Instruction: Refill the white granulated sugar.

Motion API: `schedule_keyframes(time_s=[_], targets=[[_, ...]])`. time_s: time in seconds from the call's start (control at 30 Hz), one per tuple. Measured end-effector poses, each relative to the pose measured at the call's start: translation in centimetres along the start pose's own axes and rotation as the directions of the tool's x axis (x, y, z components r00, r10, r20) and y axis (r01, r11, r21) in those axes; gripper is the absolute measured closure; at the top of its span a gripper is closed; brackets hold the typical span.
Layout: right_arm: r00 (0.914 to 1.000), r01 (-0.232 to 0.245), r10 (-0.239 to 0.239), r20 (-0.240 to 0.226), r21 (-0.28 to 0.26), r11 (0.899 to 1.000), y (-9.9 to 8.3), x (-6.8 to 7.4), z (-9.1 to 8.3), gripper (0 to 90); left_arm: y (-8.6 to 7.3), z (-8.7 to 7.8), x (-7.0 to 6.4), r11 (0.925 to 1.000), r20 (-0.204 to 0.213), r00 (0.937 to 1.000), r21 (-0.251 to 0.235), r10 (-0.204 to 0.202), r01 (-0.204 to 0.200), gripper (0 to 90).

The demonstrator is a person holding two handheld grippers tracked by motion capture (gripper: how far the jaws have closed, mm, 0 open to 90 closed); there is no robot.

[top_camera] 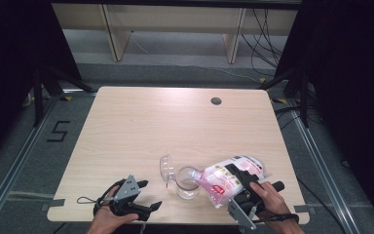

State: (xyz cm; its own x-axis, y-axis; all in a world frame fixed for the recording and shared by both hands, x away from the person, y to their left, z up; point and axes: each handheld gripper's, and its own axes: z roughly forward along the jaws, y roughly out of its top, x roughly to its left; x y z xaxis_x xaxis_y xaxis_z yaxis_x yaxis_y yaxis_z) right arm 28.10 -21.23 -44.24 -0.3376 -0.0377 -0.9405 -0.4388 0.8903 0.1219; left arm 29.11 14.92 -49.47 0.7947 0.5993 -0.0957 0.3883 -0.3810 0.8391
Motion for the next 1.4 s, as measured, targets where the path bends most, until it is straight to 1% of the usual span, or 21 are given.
schedule_keyframes(time_s=[0.03,0.07,0.13,0.17,0.27,0.33,0.4,0.43,0.57,0.6,0.7,0.73,0.77,0.87,0.9,1.0,1.17,1.23,1.27,1.33,1.4], targets=[[0.9997,-0.023,0.023,0.003,0.014,1.000,0.0,0.3,0.0,52.1,0.0,0.0,0.0,1.0000,0.000,1.0000,0.000,-0.001,0.001,15.9],[0.9997,0.023,-0.023,0.007,-0.002,1.000,0.1,0.1,0.2,52.1,0.0,0.0,0.0,1.0000,0.000,1.0000,-0.001,-0.001,0.001,15.9],[1.0000,0.004,-0.004,0.008,0.023,1.000,0.1,0.5,0.1,52.1,0.0,0.0,0.0,1.0000,0.000,1.0000,-0.001,-0.001,0.001,15.9],[0.9986,0.051,-0.052,0.010,0.031,0.998,0.4,0.2,0.1,52.2,0.0,0.0,0.1,0.9997,-0.013,0.9997,0.016,0.019,-0.019,15.9],[0.9994,0.032,-0.032,0.014,0.031,0.999,0.4,0.5,0.2,52.2,0.0,0.0,0.0,0.9999,-0.008,1.0000,0.009,0.006,-0.006,15.9],[0.9947,0.100,-0.101,0.020,0.050,0.994,0.6,0.3,0.2,52.2,0.0,0.0,0.1,0.9997,-0.012,0.9997,0.017,0.019,-0.019,15.9],[0.9959,0.085,-0.087,0.026,0.044,0.995,0.5,0.5,0.4,52.3,0.0,0.0,0.1,0.9997,-0.012,0.9998,0.015,0.018,-0.018,15.9],[0.9919,0.121,-0.123,0.032,0.053,0.991,0.7,0.4,0.3,52.3,0.0,0.1,-0.1,1.0000,0.000,1.0000,-0.007,-0.006,0.006,15.9],[0.9845,0.169,-0.172,0.033,0.073,0.983,0.9,0.4,0.4,52.4,0.0,0.0,0.1,0.9998,-0.009,0.9999,0.013,0.013,-0.013,15.9],[0.9775,0.201,-0.205,0.051,0.062,0.978,1.0,0.3,0.4,52.4,0.0,0.0,0.1,0.9997,-0.010,0.9998,0.018,0.016,-0.016,15.9],[0.9784,0.198,-0.202,0.043,0.074,0.977,1.0,0.5,0.4,52.5,0.0,0.1,0.0,1.0000,0.001,1.0000,-0.005,-0.007,0.007,15.9],[0.9698,0.234,-0.238,0.055,0.065,0.970,1.0,0.3,0.4,52.6,0.0,0.0,0.0,1.0000,-0.002,1.0000,0.002,0.000,0.000,15.9],[0.9769,0.207,-0.211,0.036,0.092,0.974,1.0,0.6,0.4,52.5,0.0,0.0,0.2,0.9996,-0.010,0.9997,0.022,0.020,-0.020,15.9],[0.9686,0.241,-0.246,0.040,0.094,0.966,1.1,0.5,0.4,52.6,0.0,0.1,-0.1,0.9999,0.002,1.0000,-0.005,-0.009,0.010,15.9],[0.9724,0.226,-0.231,0.035,0.098,0.969,1.0,0.6,0.4,52.6,0.0,0.1,0.0,1.0000,-0.003,1.0000,0.002,-0.001,0.001,15.9],[0.9567,0.281,-0.286,0.056,0.084,0.956,1.2,0.3,0.4,52.7,0.0,0.0,0.0,1.0000,-0.002,1.0000,0.007,0.005,-0.005,15.9],[0.9524,0.290,-0.297,0.066,0.102,0.952,1.2,0.5,0.4,52.8,0.0,0.1,-0.2,0.9999,-0.009,0.9999,-0.006,-0.009,0.009,15.9],[0.9361,0.338,-0.345,0.070,0.094,0.937,1.5,0.2,0.4,52.9,-0.1,0.2,-0.2,1.0000,-0.010,0.9999,-0.005,-0.009,0.009,15.9],[0.9409,0.326,-0.333,0.059,0.106,0.939,1.4,0.3,0.4,52.9,-0.1,0.2,-0.2,1.0000,-0.009,0.9999,-0.004,-0.008,0.008,15.9],[0.9360,0.338,-0.346,0.063,0.112,0.934,1.4,0.3,0.3,52.9,-0.1,0.2,-0.2,1.0000,-0.010,0.9999,-0.004,-0.007,0.007,15.9],[0.9147,0.392,-0.400,0.059,0.114,0.913,1.6,0.0,0.4,53.0,0.0,0.1,-0.1,1.0000,-0.004,1.0000,0.008,0.002,-0.002,15.9]])
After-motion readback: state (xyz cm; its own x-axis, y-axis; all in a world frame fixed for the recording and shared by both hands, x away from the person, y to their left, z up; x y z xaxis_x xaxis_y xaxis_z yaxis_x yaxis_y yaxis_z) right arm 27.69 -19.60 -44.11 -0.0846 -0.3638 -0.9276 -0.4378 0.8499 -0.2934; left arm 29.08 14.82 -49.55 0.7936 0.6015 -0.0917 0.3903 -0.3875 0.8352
